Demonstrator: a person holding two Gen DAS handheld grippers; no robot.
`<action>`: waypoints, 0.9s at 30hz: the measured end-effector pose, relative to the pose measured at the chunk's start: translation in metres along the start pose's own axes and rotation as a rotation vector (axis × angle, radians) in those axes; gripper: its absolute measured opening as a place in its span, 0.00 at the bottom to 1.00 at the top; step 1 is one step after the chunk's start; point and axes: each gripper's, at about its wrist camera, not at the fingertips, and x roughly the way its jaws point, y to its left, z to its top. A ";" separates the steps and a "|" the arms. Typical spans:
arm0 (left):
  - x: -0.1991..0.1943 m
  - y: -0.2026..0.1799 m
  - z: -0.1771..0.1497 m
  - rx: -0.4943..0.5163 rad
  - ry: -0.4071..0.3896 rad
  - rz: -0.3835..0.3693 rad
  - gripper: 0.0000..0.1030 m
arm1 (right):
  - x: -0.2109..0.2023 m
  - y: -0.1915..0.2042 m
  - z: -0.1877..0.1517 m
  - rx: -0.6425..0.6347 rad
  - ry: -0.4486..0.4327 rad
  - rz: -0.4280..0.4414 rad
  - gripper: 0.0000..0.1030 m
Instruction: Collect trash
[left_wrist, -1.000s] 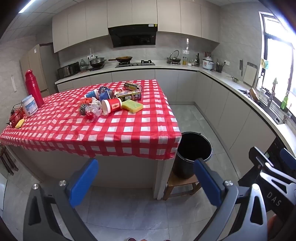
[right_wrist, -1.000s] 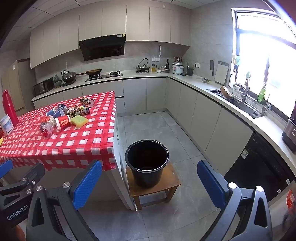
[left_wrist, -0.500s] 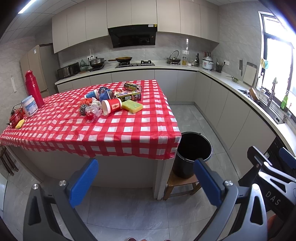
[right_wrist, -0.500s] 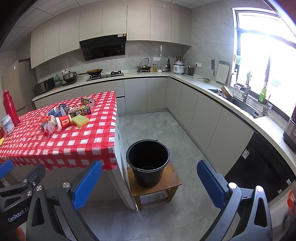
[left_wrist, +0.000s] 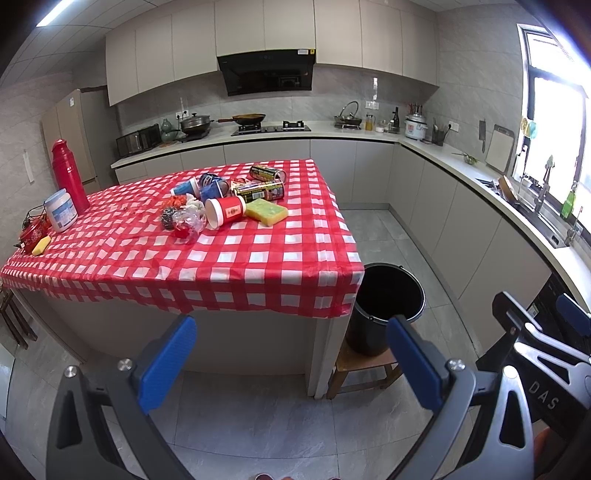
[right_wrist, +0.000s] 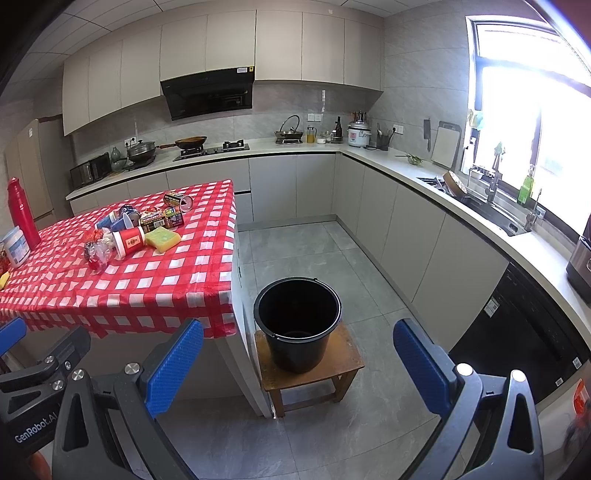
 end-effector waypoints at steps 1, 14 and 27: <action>0.000 0.000 0.000 0.001 0.000 0.000 1.00 | 0.000 0.001 0.000 -0.001 0.000 0.001 1.00; -0.003 0.010 -0.001 -0.012 -0.009 0.009 1.00 | 0.001 0.008 0.003 -0.013 0.000 0.018 1.00; 0.011 0.032 0.002 -0.035 0.008 0.037 1.00 | 0.011 0.023 0.005 -0.023 0.016 0.031 1.00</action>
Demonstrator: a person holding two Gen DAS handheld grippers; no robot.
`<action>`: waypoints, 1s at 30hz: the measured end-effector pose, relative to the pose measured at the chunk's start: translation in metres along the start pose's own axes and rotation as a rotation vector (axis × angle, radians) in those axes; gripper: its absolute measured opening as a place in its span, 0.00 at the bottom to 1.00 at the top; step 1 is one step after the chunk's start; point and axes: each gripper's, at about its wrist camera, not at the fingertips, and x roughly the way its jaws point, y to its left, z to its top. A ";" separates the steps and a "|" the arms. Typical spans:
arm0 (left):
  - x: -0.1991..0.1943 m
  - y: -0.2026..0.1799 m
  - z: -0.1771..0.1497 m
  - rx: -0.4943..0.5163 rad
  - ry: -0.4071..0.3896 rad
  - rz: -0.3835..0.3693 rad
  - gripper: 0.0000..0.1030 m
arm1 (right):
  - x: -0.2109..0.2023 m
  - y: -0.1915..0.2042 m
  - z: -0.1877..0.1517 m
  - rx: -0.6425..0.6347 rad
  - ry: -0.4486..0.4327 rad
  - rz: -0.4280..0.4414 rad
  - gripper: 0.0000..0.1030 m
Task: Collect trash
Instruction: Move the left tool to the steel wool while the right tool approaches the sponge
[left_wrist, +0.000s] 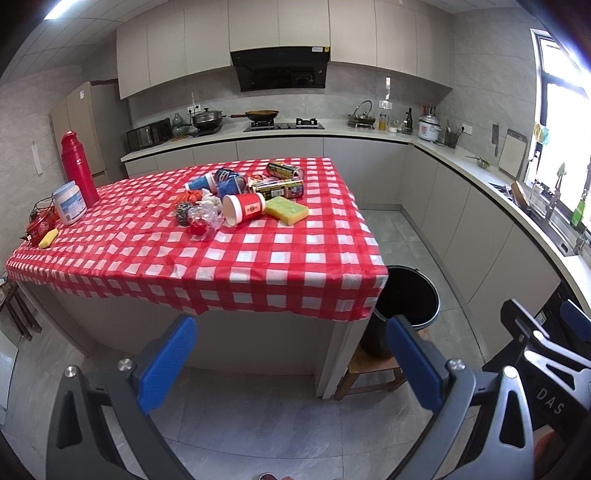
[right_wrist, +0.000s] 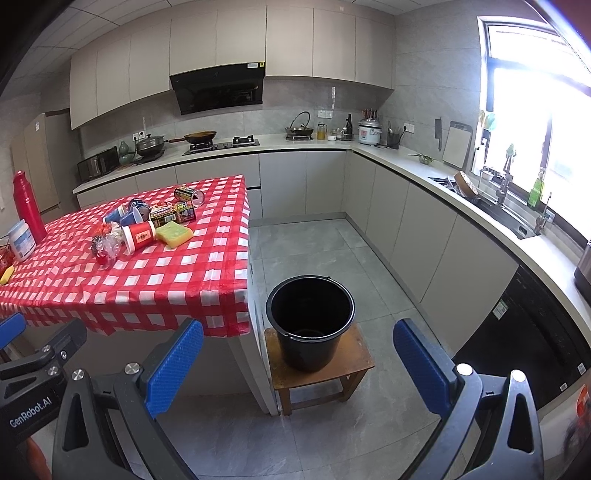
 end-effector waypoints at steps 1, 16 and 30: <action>0.002 0.003 0.000 -0.003 0.002 0.005 1.00 | 0.002 0.003 0.001 -0.004 0.002 0.002 1.00; 0.052 0.107 0.016 -0.089 0.043 0.123 1.00 | 0.038 0.071 0.017 -0.049 0.017 0.088 1.00; 0.121 0.194 0.051 -0.156 0.081 0.184 1.00 | 0.099 0.153 0.053 -0.080 0.031 0.177 1.00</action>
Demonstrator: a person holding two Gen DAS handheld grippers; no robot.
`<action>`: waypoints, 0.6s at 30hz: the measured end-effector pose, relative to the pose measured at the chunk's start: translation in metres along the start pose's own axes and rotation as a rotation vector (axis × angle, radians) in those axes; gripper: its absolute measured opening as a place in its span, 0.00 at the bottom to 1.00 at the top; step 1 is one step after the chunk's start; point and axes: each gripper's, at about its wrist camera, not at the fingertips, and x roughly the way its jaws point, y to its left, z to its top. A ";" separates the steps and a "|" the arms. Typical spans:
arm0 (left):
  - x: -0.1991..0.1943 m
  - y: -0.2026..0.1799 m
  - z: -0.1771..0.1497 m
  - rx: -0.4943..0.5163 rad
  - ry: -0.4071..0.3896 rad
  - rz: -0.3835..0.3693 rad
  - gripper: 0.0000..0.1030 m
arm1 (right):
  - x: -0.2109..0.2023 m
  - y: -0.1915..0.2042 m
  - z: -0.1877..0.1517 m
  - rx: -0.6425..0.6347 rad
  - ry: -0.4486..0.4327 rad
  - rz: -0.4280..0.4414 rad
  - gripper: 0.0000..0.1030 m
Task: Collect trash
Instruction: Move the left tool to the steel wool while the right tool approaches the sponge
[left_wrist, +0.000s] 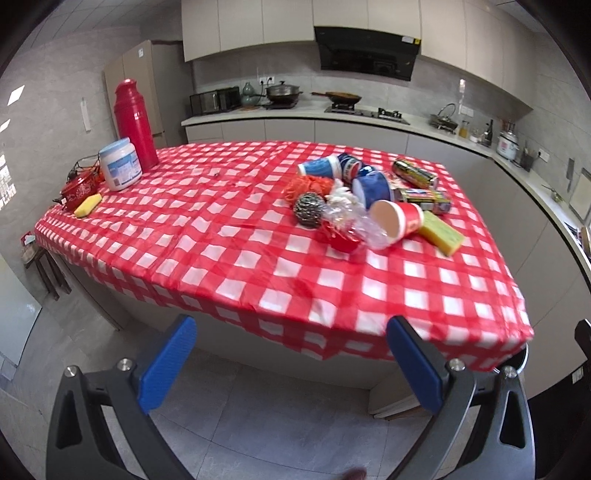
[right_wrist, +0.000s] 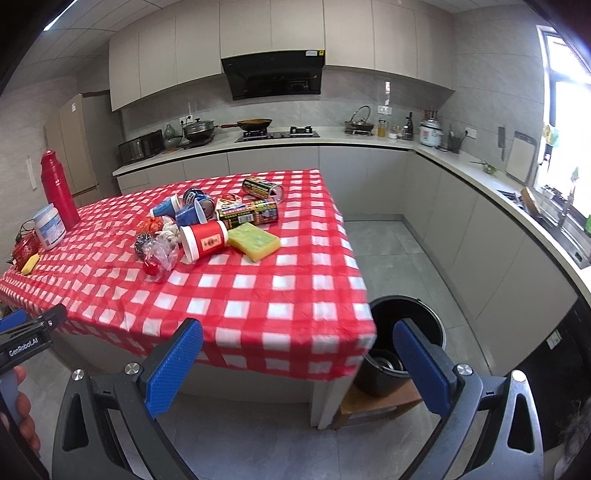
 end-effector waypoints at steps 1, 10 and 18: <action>0.007 0.001 0.005 0.000 0.005 0.008 1.00 | 0.006 0.001 0.004 -0.003 0.002 0.004 1.00; 0.067 -0.006 0.057 -0.014 -0.007 0.073 1.00 | 0.097 0.011 0.054 -0.038 0.017 0.084 1.00; 0.124 -0.007 0.092 -0.026 0.037 0.092 1.00 | 0.155 0.021 0.090 -0.073 0.048 0.112 1.00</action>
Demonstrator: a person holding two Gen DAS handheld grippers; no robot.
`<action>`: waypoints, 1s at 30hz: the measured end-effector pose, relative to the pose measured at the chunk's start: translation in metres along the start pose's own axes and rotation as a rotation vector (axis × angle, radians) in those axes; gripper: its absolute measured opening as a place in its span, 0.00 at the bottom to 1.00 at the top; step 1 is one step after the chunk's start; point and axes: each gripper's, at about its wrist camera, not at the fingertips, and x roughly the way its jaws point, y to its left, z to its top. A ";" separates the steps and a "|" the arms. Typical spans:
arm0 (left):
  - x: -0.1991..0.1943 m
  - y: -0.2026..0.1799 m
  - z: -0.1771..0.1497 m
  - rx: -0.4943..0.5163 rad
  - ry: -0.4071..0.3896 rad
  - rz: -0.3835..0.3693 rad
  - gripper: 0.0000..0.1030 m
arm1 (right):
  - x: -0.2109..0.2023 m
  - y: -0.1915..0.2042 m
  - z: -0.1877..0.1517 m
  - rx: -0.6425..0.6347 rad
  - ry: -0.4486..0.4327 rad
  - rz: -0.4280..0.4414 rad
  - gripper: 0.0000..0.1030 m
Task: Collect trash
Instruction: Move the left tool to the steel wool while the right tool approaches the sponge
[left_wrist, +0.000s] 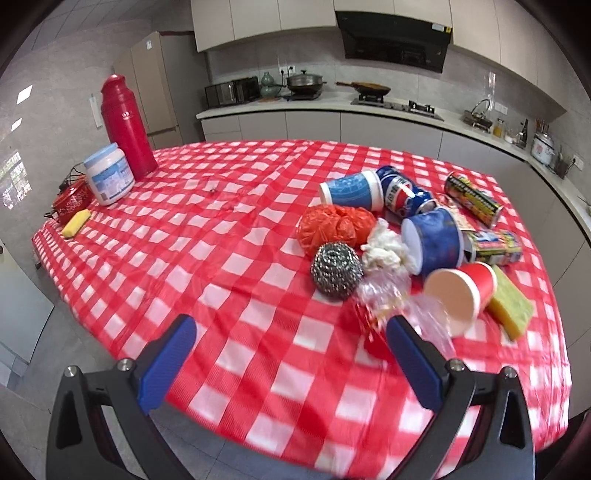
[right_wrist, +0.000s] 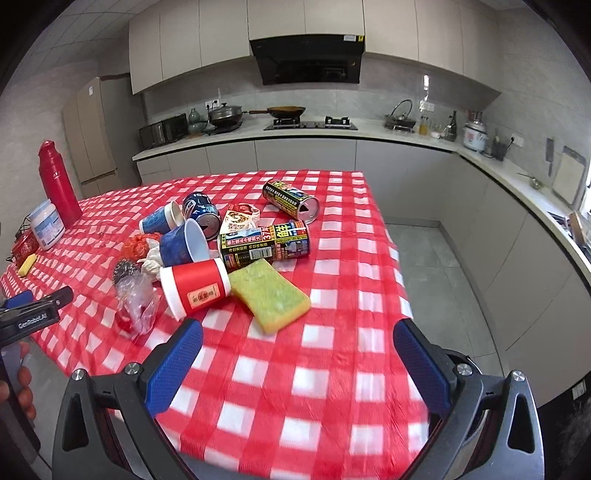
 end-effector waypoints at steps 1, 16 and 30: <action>0.009 -0.001 0.004 0.004 0.010 -0.004 1.00 | 0.007 0.002 0.004 -0.002 0.004 -0.002 1.00; 0.119 -0.018 0.040 0.126 0.164 -0.188 0.81 | 0.083 0.029 0.038 0.056 0.074 -0.098 1.00; 0.123 -0.007 0.039 0.132 0.199 -0.259 0.69 | 0.120 0.042 0.042 0.023 0.125 -0.092 1.00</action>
